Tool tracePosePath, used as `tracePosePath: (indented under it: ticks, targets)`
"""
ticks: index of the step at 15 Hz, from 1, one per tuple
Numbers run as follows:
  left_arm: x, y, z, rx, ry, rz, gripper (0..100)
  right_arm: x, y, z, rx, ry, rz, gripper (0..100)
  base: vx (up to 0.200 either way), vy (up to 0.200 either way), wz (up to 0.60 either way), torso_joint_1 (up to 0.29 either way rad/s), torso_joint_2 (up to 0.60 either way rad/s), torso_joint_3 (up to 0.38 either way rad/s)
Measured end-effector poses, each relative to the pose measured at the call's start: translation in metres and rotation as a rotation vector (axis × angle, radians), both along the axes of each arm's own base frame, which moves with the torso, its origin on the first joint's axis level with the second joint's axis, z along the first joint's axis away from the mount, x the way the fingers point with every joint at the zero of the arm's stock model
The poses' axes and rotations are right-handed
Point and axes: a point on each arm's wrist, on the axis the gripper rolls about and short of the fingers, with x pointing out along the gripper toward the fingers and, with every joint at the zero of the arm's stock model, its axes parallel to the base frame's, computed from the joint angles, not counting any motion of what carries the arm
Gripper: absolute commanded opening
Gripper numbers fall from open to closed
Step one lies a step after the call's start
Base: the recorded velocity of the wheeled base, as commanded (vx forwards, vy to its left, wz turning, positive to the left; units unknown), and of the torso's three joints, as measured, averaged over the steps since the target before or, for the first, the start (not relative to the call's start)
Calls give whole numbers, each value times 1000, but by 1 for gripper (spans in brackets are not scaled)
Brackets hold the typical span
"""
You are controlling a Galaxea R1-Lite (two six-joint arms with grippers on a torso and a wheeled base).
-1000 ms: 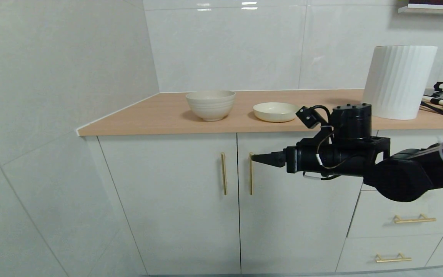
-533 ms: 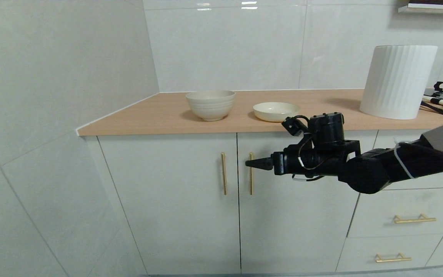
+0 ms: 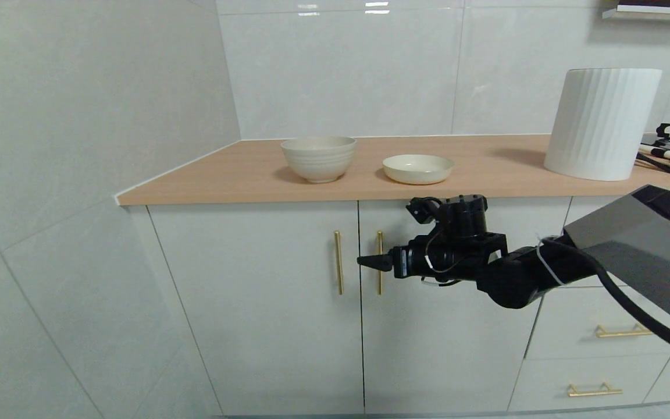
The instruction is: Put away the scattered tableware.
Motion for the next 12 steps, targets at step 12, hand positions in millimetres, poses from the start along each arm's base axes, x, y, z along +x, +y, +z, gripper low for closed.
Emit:
tracePosePath:
  ticks: [12]
  targets:
    - [0, 0, 0, 0, 0, 0, 100, 2, 24, -21, 81, 31, 13, 100, 0, 0, 0, 0, 0, 0]
